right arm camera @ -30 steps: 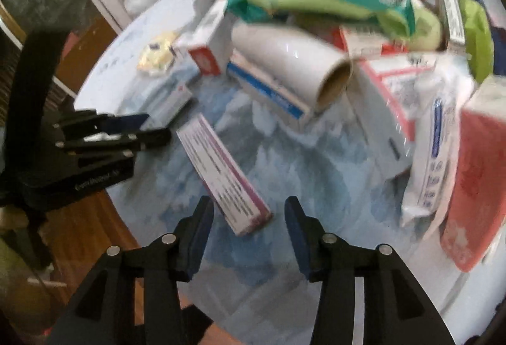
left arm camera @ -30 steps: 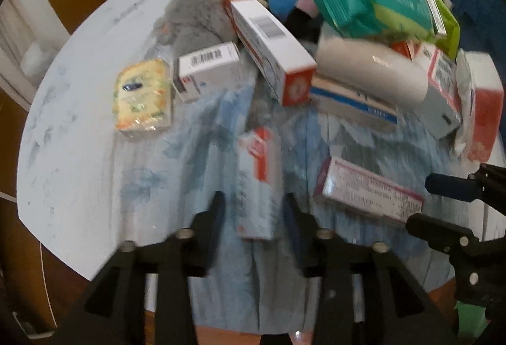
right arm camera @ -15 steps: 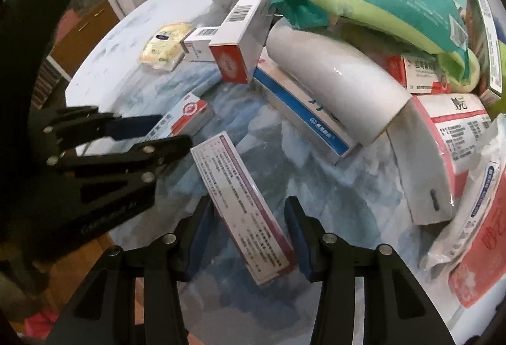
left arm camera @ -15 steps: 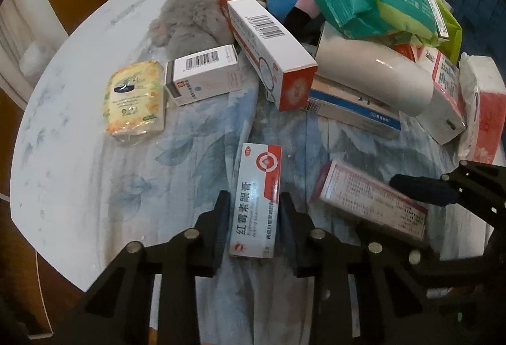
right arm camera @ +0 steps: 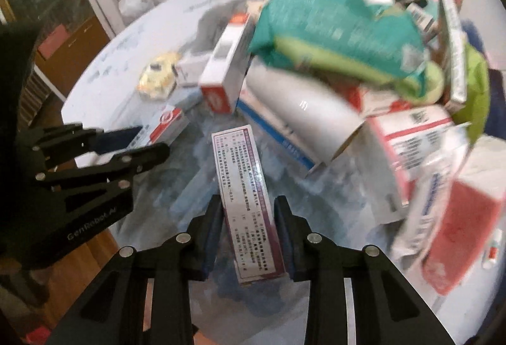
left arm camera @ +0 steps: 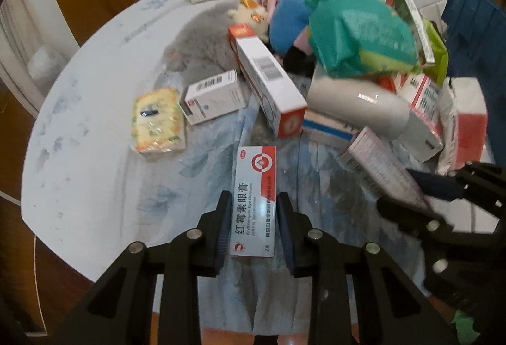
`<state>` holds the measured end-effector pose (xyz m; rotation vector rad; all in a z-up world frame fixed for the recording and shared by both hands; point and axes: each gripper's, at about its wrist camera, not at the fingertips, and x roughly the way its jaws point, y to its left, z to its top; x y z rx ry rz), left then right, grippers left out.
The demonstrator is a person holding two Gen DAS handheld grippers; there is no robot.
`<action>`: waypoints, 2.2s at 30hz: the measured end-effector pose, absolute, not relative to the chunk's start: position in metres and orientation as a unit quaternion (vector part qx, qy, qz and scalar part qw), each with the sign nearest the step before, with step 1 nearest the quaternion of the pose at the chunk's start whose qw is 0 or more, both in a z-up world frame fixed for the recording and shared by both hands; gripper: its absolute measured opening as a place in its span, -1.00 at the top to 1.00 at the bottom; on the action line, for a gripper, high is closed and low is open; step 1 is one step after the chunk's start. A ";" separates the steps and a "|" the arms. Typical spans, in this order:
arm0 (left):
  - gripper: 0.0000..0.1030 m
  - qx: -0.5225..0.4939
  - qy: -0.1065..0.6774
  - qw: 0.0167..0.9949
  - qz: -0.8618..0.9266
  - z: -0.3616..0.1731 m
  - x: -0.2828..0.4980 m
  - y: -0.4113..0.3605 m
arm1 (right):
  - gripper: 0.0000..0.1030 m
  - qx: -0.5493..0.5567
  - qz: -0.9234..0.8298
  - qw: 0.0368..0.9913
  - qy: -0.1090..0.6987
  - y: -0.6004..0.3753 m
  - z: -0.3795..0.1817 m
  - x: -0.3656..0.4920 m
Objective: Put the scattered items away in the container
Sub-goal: 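Lift both boxes with both tools and carry them toward the crate, then open both tools over the crate to drop the two medicine boxes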
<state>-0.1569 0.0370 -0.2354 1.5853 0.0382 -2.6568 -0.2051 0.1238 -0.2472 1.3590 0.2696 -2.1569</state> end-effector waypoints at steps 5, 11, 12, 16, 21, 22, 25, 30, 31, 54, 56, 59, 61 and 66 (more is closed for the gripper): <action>0.46 0.483 0.007 0.018 -0.876 -0.209 -0.166 0.023 | 0.37 0.485 -0.825 0.276 0.085 0.137 -0.217 -0.208; 0.46 0.444 -0.003 0.007 -0.896 -0.173 -0.185 0.018 | 0.37 0.448 -0.852 0.259 0.075 0.153 -0.174 -0.205; 0.46 0.437 -0.005 0.004 -0.899 -0.167 -0.188 0.019 | 0.37 0.440 -0.857 0.256 0.073 0.158 -0.164 -0.204; 0.46 0.412 -0.015 -0.010 -0.911 -0.144 -0.194 0.025 | 0.36 0.408 -0.878 0.241 0.065 0.171 -0.128 -0.198; 0.46 0.392 -0.025 -0.041 -0.919 -0.123 -0.198 0.040 | 0.36 0.380 -0.899 0.209 0.056 0.188 -0.097 -0.194; 0.46 0.388 -0.027 -0.049 -0.920 -0.119 -0.199 0.046 | 0.36 0.375 -0.903 0.202 0.054 0.194 -0.092 -0.192; 0.46 0.375 -0.033 -0.081 -0.923 -0.106 -0.204 0.068 | 0.36 0.360 -0.916 0.170 0.046 0.218 -0.074 -0.185; 0.46 0.349 -0.053 -0.144 -0.924 -0.080 -0.212 0.133 | 0.36 0.329 -0.937 0.115 0.030 0.272 -0.040 -0.166; 0.46 0.344 -0.056 -0.156 -0.924 -0.073 -0.214 0.148 | 0.36 0.319 -0.942 0.105 0.026 0.287 -0.031 -0.162; 0.47 0.318 -0.109 -0.263 -0.904 0.034 -0.277 0.542 | 0.67 0.314 -0.947 -0.039 -0.060 0.678 0.047 -0.201; 0.47 0.318 -0.101 -0.249 -0.909 0.033 -0.278 0.530 | 0.67 0.312 -0.947 -0.016 -0.072 0.678 0.044 -0.201; 0.47 0.315 -0.087 -0.223 -0.918 0.034 -0.276 0.498 | 0.61 0.302 -0.950 0.020 -0.080 0.665 0.044 -0.207; 0.47 0.313 -0.086 -0.214 -0.921 0.037 -0.275 0.482 | 0.59 0.295 -0.952 0.030 -0.080 0.651 0.046 -0.210; 0.47 0.317 -0.106 -0.229 -0.914 0.041 -0.274 0.485 | 0.59 0.298 -0.950 0.010 -0.089 0.639 0.041 -0.207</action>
